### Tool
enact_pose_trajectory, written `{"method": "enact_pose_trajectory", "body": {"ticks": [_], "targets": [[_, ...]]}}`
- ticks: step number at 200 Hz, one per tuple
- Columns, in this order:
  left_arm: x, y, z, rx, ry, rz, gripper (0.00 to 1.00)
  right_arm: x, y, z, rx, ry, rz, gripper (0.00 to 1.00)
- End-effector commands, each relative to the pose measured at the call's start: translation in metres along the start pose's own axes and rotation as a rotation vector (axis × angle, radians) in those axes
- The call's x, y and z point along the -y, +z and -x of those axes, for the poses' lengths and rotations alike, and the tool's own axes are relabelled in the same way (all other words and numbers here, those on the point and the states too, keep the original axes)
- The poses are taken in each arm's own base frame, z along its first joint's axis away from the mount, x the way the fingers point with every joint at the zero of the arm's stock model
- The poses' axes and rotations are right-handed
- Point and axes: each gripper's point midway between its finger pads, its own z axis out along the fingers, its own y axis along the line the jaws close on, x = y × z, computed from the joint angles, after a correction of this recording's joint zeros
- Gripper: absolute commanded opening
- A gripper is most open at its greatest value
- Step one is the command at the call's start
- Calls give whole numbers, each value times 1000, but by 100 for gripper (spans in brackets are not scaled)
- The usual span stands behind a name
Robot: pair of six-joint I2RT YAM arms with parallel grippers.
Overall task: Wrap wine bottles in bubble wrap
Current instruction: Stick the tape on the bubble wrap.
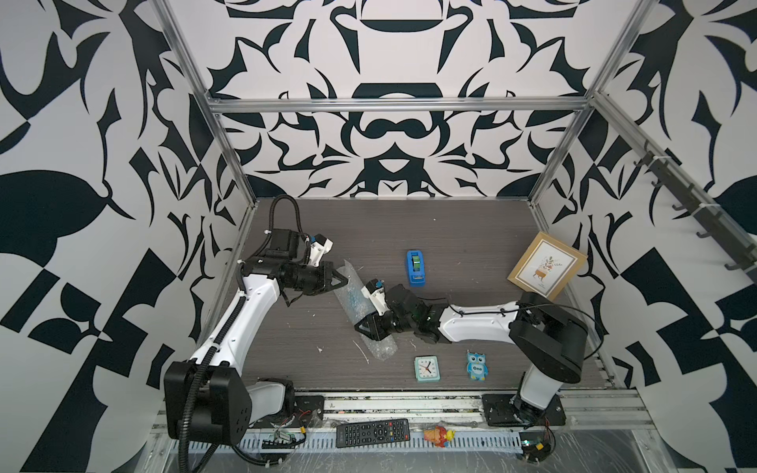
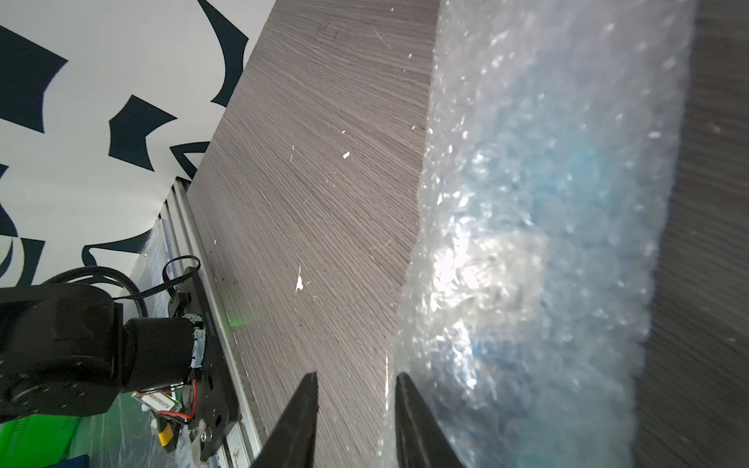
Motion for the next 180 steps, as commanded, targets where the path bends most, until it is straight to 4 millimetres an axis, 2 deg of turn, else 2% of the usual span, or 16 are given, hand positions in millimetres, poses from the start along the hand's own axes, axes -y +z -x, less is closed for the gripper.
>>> {"method": "enact_pose_trajectory", "body": {"ticks": [1,38,74,111,148,180], "targets": [[2,2,-10,-72,-19,-27,0,12,1,-14,-29,25,-18,34],[-2,20,-10,-100,-59,-101,0,8,-4,-10,3,9,7,32],[-4,57,-14,-141,-64,-130,0,4,-2,-10,-4,0,35,32],[-27,91,-19,-168,-105,-104,0,-2,-3,-7,-3,-9,53,32],[-57,105,-34,-197,-155,-31,0,-9,-8,-1,-2,-28,57,33],[-66,106,-46,-212,-166,-3,0,-23,-26,15,26,-61,51,39]]}}
